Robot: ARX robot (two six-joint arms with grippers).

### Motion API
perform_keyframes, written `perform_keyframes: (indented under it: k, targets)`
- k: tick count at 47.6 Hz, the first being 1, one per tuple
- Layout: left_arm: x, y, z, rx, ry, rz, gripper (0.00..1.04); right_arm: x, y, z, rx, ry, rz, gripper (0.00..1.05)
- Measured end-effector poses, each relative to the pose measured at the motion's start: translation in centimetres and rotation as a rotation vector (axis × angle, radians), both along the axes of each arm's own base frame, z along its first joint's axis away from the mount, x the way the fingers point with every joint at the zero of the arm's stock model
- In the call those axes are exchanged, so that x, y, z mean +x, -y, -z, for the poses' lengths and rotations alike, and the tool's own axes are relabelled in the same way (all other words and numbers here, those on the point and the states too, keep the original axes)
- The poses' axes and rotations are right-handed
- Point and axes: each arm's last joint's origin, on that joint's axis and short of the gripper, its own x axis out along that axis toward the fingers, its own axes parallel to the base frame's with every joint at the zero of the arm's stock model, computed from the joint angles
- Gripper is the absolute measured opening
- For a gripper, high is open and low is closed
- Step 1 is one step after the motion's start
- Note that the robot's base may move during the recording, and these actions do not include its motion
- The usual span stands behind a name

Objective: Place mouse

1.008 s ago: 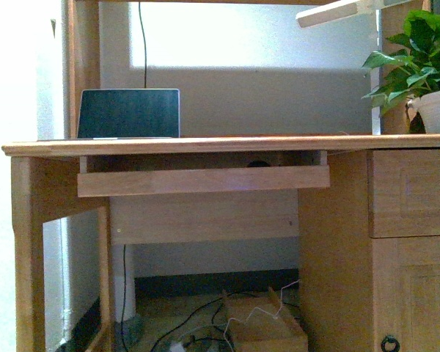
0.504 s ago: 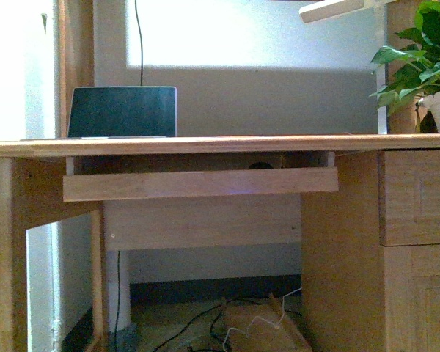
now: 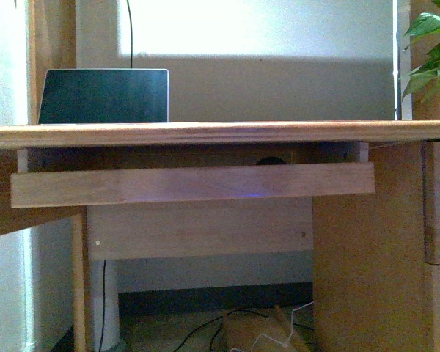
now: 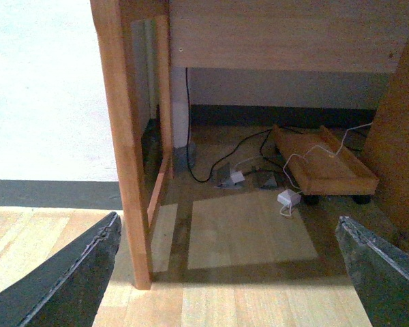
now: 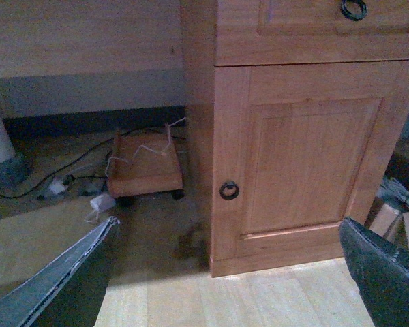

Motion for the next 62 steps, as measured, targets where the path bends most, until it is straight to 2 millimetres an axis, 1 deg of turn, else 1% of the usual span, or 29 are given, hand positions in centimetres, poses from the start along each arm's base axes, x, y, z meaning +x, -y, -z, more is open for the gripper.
perform_keyframes:
  k: [59,60,62]
  targets:
    - [-0.01,0.00,-0.01,0.000,0.001,0.000,0.97,0.00,0.00,-0.02,0.000,0.001,0.000,0.97]
    - [0.02,0.01,0.05,-0.021,-0.028,0.026,0.97,0.00,0.00,0.00,0.000,0.000,0.000,0.97]
    - [0.07,0.09,0.14,-0.118,-0.190,0.116,0.97,0.00,0.00,0.00,0.000,0.000,0.000,0.97]
